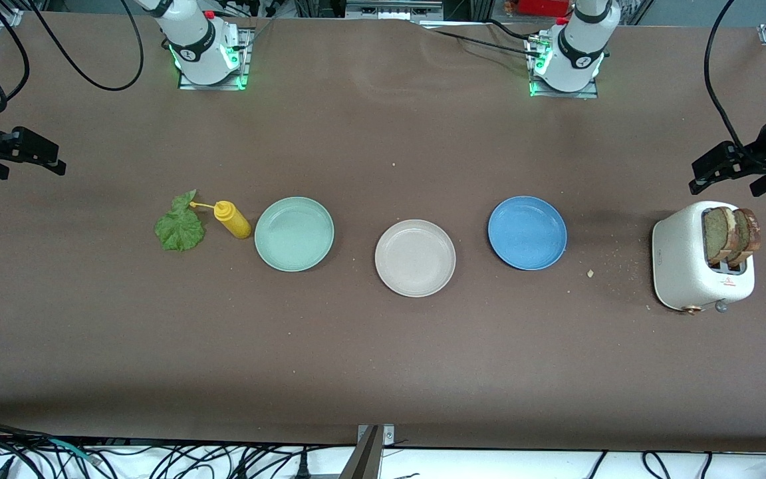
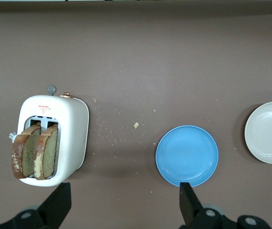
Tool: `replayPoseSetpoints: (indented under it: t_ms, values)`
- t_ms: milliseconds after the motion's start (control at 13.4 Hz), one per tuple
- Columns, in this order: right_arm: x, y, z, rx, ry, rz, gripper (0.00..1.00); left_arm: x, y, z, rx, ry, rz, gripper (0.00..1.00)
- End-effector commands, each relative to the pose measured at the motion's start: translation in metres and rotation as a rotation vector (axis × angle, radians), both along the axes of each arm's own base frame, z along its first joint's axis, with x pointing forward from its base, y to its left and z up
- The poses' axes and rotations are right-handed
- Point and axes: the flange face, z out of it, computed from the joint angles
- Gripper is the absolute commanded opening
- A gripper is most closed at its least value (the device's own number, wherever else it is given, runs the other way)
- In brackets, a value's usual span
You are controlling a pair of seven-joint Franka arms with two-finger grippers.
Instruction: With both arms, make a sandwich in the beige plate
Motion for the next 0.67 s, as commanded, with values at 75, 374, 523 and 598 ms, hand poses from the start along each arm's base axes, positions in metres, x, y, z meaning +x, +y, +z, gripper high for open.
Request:
replayPoseSetpoints:
  t_ms: [75,374,523,598]
  values:
    - [-0.0073,-0.0041,0.0109,-0.001,-0.015,0.006,1.0,0.0026,0.0033,0.0054,0.009,-0.011,-0.019,1.0]
    - [-0.0062,0.0001,0.0123,-0.002,-0.024,0.013,1.0,0.0026,0.0033,0.0054,0.009,-0.011,-0.019,1.0]
    - [-0.0063,-0.0016,0.0123,-0.002,-0.024,0.01,1.0,0.0026,0.0024,0.0054,0.009,-0.011,-0.02,1.0]
    - [-0.0066,-0.0024,0.012,-0.002,-0.021,0.009,1.0,0.0026,0.0033,0.0054,0.009,-0.011,-0.019,1.0]
